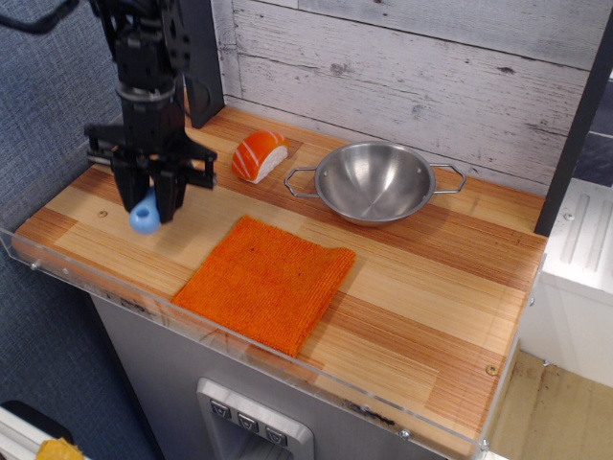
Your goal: Pick up the spoon and put it to the left of the napkin.
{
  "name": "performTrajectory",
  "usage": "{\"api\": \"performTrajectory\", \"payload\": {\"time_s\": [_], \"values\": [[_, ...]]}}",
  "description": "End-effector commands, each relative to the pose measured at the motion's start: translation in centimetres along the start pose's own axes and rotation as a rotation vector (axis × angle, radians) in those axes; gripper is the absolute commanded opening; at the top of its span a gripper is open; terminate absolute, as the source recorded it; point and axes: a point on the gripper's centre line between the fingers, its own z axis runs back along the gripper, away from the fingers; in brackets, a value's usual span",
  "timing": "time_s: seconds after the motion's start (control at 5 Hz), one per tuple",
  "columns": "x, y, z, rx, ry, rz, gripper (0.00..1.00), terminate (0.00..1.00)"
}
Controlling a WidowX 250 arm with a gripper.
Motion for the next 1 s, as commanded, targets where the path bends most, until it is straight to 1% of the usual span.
{"api": "performTrajectory", "payload": {"time_s": [0.0,0.2,0.4,0.6,0.8], "values": [[-0.8,0.8,-0.2,0.014,-0.018,0.022,0.00,0.00],[-1.0,1.5,-0.5,-0.001,-0.006,0.045,0.00,0.00],[-1.0,1.7,-1.3,-0.002,0.018,0.046,0.00,0.00],[-1.1,1.5,-1.3,-0.009,0.030,0.047,1.00,0.00],[-1.3,1.2,-1.0,-0.023,0.022,0.043,1.00,0.00]]}}
